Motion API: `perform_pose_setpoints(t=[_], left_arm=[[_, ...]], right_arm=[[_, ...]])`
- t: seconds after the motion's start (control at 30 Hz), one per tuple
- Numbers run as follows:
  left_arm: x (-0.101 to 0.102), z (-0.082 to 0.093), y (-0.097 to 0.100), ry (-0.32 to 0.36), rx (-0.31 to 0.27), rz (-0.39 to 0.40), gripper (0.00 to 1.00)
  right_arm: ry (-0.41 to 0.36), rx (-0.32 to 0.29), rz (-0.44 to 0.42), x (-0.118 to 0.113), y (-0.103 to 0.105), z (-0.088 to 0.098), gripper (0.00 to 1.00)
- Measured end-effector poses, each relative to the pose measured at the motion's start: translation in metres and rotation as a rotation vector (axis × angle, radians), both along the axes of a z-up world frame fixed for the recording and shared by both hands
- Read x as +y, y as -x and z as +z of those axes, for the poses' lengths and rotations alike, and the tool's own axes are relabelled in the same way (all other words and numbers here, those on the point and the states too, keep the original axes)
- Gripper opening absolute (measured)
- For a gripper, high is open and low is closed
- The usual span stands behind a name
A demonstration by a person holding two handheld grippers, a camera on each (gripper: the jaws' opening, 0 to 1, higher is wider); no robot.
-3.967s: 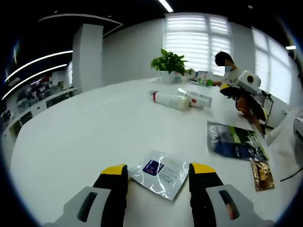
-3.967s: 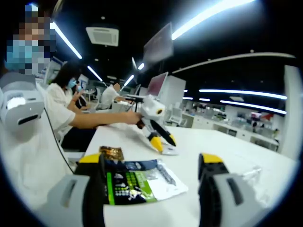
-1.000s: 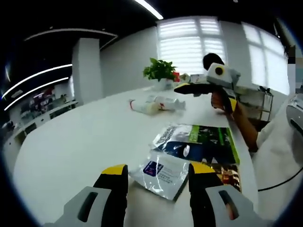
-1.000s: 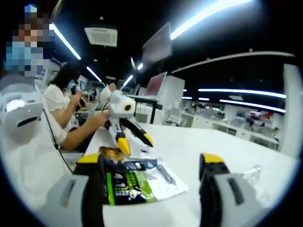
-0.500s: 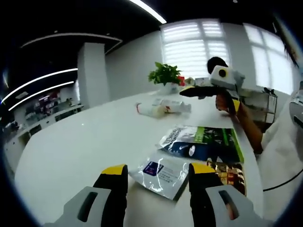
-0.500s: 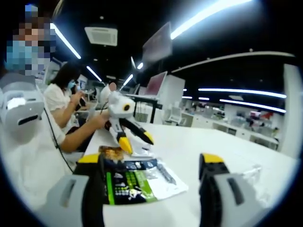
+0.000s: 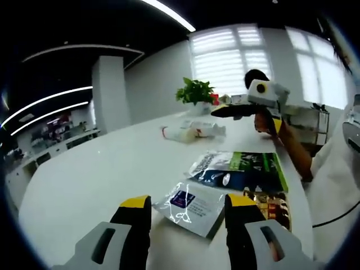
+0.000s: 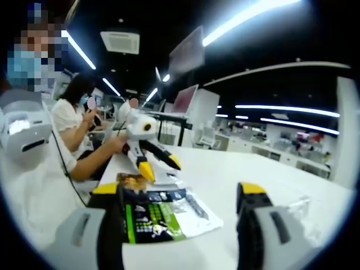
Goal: Arrange the skincare products in the storage area until every visible bottle or jar stands upright without overlapping.
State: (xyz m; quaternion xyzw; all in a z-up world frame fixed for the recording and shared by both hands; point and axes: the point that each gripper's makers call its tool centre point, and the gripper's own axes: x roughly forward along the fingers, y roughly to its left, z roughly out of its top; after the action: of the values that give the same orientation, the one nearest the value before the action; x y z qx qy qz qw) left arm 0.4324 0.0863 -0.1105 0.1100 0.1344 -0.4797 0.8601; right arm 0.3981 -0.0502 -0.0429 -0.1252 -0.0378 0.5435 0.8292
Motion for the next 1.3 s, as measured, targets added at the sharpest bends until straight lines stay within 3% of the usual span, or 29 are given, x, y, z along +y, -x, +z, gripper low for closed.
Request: perform_pose_setpoints(t=[0.97,1.03,1.1,1.23,1.3], left_arm=[[-0.001,0.008,0.001,0.036,-0.039,-0.001,0.55],[0.002,0.008,-0.004,0.004,-0.076,0.024,0.55],[0.004,0.012,-0.008,-0.028,-0.149,0.041,0.55],[0.001,0.010,-0.001,0.014,-0.084,0.007,0.55],[0.000,0.011,0.000,0.015,-0.089,-0.001,0.55]], right_arm=[[-0.001,-0.005,0.001,0.000,0.000,0.001,0.83],[0.001,-0.008,0.000,0.000,0.000,0.001,0.83],[0.000,-0.012,0.001,0.000,0.000,0.002,0.83],[-0.001,-0.011,0.000,0.000,0.000,0.002,0.83],[-0.001,-0.011,0.002,0.000,0.000,0.002,0.83]])
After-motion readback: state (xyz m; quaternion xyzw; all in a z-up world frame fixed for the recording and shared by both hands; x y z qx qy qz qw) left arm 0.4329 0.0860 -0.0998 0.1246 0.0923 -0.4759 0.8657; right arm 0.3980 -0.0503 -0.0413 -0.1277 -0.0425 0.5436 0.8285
